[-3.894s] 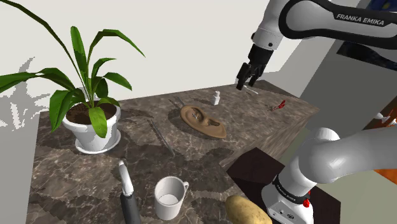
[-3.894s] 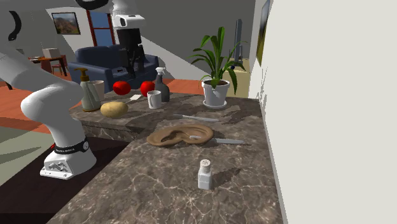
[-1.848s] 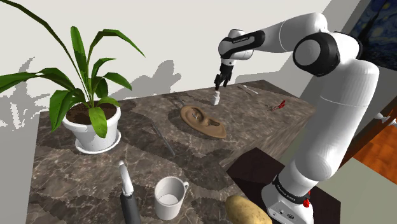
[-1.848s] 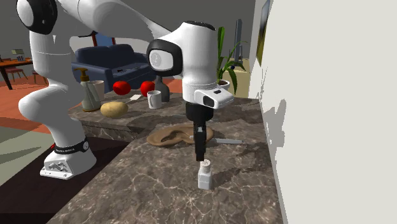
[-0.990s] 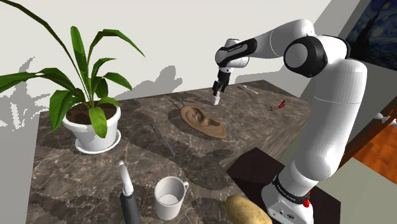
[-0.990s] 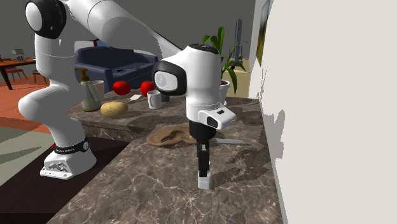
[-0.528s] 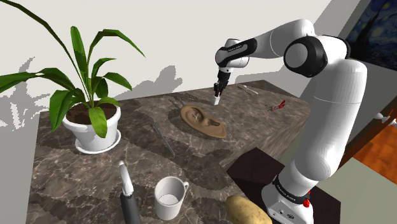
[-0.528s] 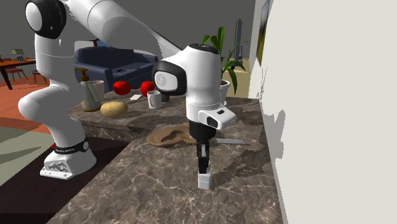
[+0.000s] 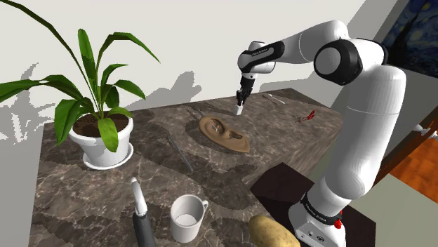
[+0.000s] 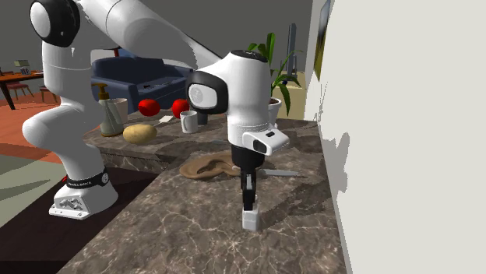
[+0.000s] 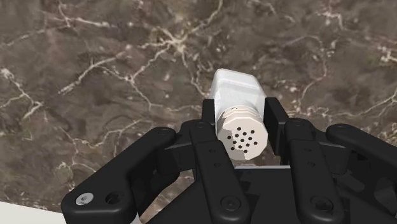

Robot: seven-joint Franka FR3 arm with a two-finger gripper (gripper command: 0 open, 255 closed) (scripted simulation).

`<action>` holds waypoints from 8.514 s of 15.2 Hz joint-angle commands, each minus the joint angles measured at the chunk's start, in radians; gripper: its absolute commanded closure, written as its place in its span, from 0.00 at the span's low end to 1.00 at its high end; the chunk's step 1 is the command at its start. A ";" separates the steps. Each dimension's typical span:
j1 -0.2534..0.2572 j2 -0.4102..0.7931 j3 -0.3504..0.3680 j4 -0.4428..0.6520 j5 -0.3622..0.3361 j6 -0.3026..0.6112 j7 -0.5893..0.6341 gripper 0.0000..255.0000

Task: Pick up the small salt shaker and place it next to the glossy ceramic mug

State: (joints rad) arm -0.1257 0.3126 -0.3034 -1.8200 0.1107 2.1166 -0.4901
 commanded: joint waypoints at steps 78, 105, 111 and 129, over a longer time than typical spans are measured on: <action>0.439 -0.932 0.703 -0.510 0.122 -0.370 1.077 1.00; 0.452 -0.842 0.789 -0.810 0.173 0.019 1.072 1.00; 0.450 -0.812 0.803 -0.839 0.177 0.078 1.074 1.00; 0.452 -0.881 0.766 -0.757 0.164 -0.073 1.070 0.00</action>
State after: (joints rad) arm 0.3259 -0.5659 0.4638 -2.5778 0.2746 2.0484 0.5800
